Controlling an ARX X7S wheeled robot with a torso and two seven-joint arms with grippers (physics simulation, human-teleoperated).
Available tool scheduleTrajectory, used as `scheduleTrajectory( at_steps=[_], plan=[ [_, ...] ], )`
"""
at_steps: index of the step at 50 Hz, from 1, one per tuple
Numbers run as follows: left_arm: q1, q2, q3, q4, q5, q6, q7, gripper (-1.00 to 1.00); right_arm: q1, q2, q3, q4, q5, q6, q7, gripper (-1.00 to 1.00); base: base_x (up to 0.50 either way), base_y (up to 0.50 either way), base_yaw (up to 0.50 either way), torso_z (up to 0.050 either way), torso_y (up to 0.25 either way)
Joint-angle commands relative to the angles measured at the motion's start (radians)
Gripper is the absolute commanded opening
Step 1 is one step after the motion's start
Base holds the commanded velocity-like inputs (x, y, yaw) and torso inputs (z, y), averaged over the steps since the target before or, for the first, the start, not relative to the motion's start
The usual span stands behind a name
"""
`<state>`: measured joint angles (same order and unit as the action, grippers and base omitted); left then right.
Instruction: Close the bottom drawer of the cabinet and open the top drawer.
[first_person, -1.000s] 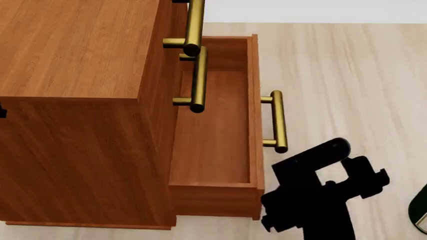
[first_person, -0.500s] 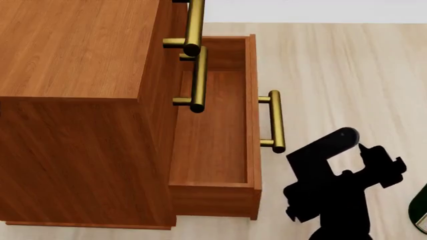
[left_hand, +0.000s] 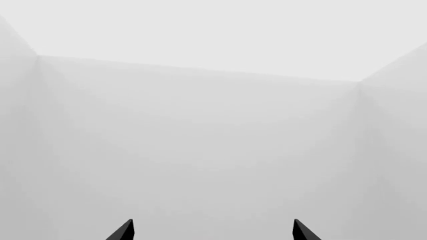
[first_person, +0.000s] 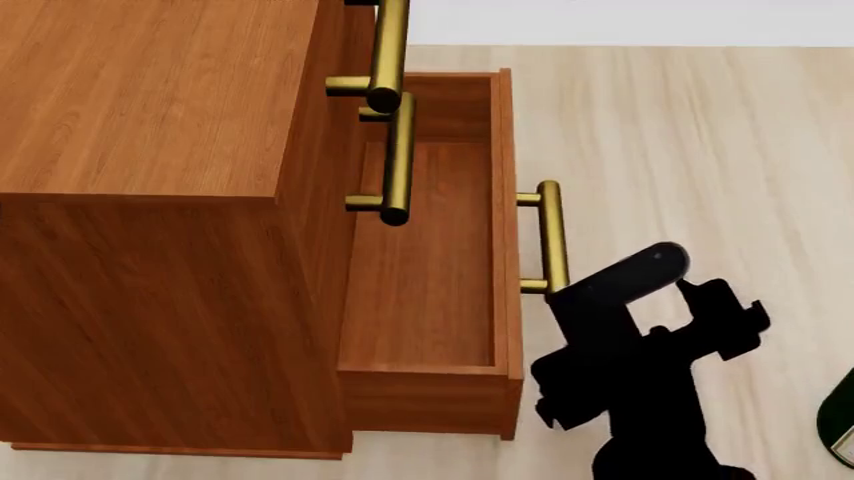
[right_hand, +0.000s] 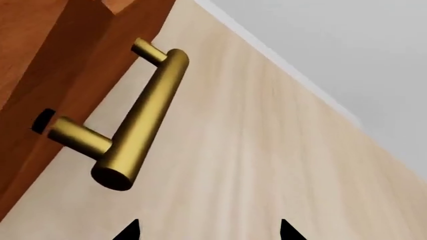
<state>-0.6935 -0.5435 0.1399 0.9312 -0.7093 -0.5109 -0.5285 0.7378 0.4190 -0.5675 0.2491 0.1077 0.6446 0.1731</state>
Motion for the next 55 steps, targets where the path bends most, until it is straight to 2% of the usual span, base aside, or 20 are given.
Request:
scheduleTrajectory(
  at_steps=[1, 55],
  plan=[
    [-0.007, -0.003, 0.004, 0.003, -0.007, -0.002, -0.007, 1.0, 0.008, -0.018, 0.007, 0.003, 0.024, -0.028, -0.025, 1.0, 0.0, 0.0, 0.0, 0.0, 0.0],
    [-0.008, -0.025, 0.015, 0.003, -0.017, 0.018, -0.022, 1.0, 0.023, -0.095, -0.021, -0.031, 0.121, -0.096, -0.152, 1.0, 0.0, 0.0, 0.0, 0.0, 0.0]
  ],
)
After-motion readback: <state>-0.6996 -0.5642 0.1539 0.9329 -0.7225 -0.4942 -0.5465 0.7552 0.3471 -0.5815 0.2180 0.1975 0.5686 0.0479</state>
